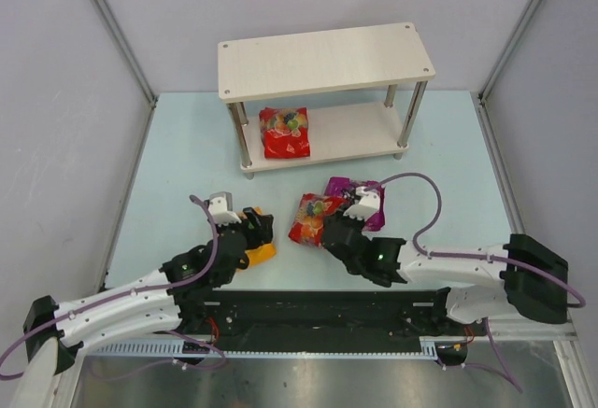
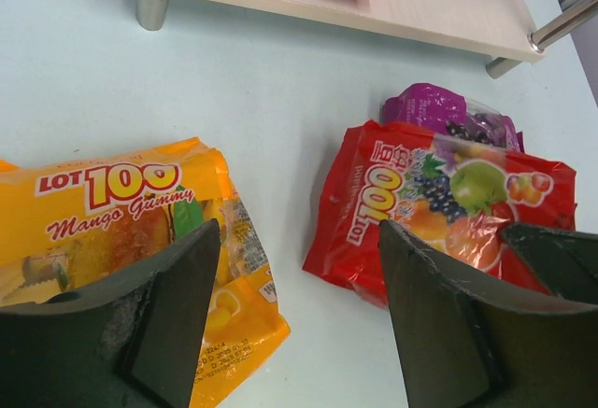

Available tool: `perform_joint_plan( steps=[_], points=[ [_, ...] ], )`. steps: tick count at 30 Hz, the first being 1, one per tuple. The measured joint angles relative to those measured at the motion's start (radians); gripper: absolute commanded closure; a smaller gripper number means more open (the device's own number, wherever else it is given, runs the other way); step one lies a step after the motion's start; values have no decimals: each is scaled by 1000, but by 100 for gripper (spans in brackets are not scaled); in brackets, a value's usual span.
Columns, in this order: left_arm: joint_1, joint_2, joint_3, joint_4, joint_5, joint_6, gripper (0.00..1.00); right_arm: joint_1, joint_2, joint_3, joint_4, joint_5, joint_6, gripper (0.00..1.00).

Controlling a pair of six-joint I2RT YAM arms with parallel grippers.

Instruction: Place and organize the candy bags onto the shelf

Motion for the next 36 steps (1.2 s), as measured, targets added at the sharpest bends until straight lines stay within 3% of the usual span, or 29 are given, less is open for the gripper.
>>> perform_joint_plan(
  steps=[1,2,4,5,6,17,22,28,36],
  points=[
    [0,-2,0,-2,-4,0,26,18,20,15,-9,25,23,100],
    [0,-5,0,-7,-8,0,26,35,47,38,-21,42,41,80],
    [0,-11,0,-21,-18,0,26,63,97,83,-35,40,46,56],
    [0,-16,0,-26,-21,0,26,73,117,106,-38,36,38,44],
    [0,-21,0,-29,-21,0,26,80,127,121,-38,25,31,42],
    [0,-82,-11,-32,-21,-2,26,141,61,151,-151,-105,-245,31],
    [0,-65,-14,-32,-18,-4,26,8,-26,141,-97,-174,-427,27],
    [0,-43,-14,-13,12,-3,27,-385,37,135,34,-659,-574,27],
    [0,15,-14,9,74,-5,28,-486,192,126,81,-1121,-687,31]
  ],
)
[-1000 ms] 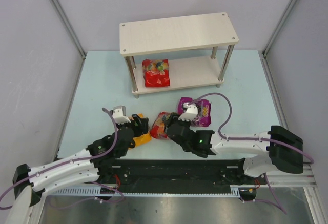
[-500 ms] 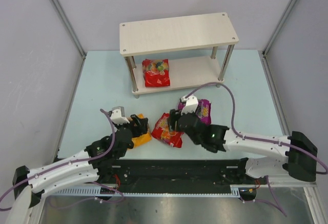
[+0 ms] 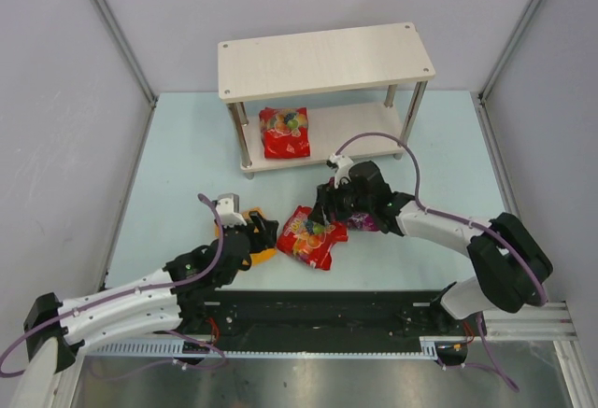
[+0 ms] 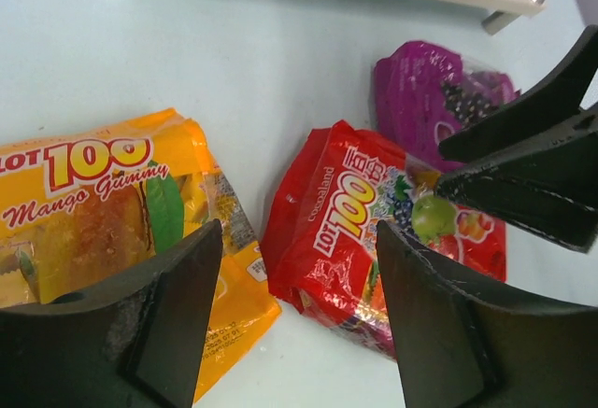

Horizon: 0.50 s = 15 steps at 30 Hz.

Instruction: Place and organize the candy bags onto the shelf

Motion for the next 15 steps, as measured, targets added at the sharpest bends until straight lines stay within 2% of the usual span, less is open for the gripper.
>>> perform_joint_plan(
  steps=[6,15],
  points=[
    [0,13,0,-9,11,-3,27,0,35,-2,0,-113,-44,32],
    [0,14,0,-11,10,-3,27,12,74,-2,-40,-67,-89,26]
  ],
)
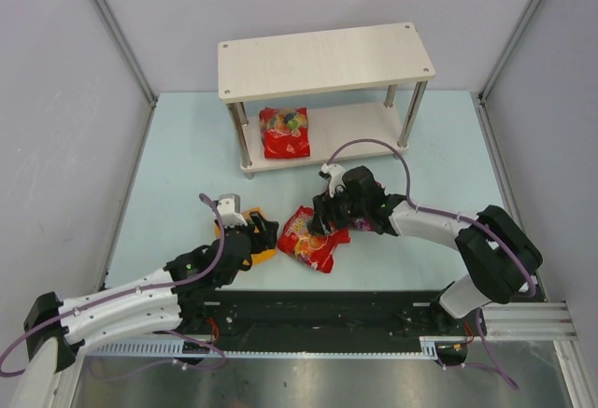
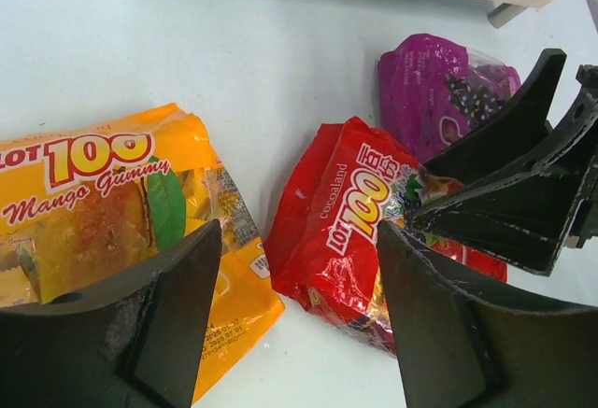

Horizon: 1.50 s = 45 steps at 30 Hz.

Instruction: Place and organize the candy bags onto the shelf

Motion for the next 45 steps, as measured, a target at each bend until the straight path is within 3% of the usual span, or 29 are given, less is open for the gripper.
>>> perform_joint_plan(
  steps=[3,5,8,9,10,20,27,35,45],
  points=[
    [0,12,1,-3,0,0,27,26,8,0,-17,36,-15,27],
    [0,18,2,-4,0,0,27,41,8,0,-24,53,-20,34],
    [0,18,2,-4,0,0,27,48,8,0,-32,60,-29,75],
    [0,18,2,-4,0,0,27,48,8,0,-33,55,-24,97],
    [0,18,2,-4,0,0,27,48,8,0,-34,48,-29,100],
    [0,13,2,-5,1,0,27,40,-6,-14,2,20,35,100],
    [0,-8,2,-7,1,-1,27,17,-180,-103,18,139,77,100],
    [0,-19,2,-6,3,0,27,-107,-293,-119,138,223,128,100],
    [0,-2,2,5,5,8,26,-298,-199,-119,397,215,212,100]
  ],
)
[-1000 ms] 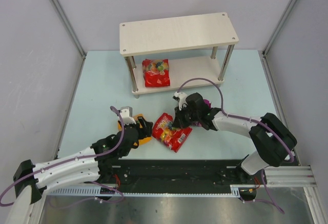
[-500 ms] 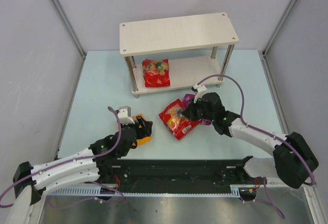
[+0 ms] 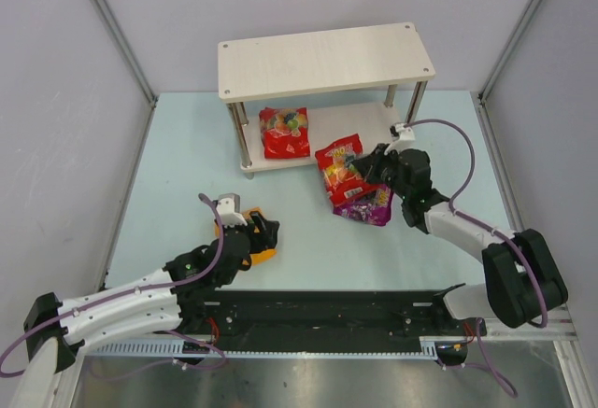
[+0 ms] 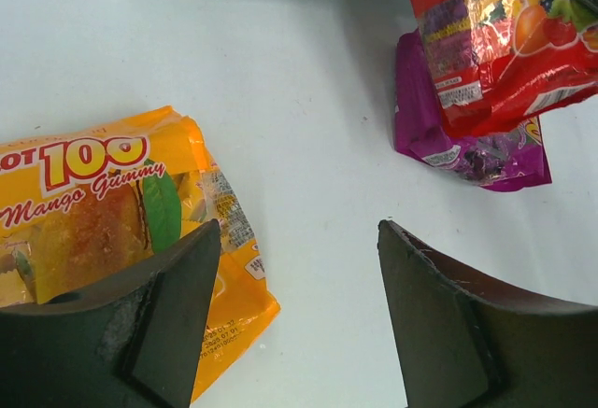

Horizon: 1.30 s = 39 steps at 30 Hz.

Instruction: Place and organize the candy bags onto the shelf

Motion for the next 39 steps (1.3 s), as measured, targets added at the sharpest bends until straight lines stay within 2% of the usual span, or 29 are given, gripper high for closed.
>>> perform_joint_plan(
  steps=[11,21,39],
  points=[
    [0,30,13,7,3,18,26,-43,173,71,175,6,71,100],
    [0,55,33,37,29,38,27,-55,330,245,283,29,94,100],
    [0,48,35,45,84,41,26,-79,578,449,305,28,89,100]
  ],
)
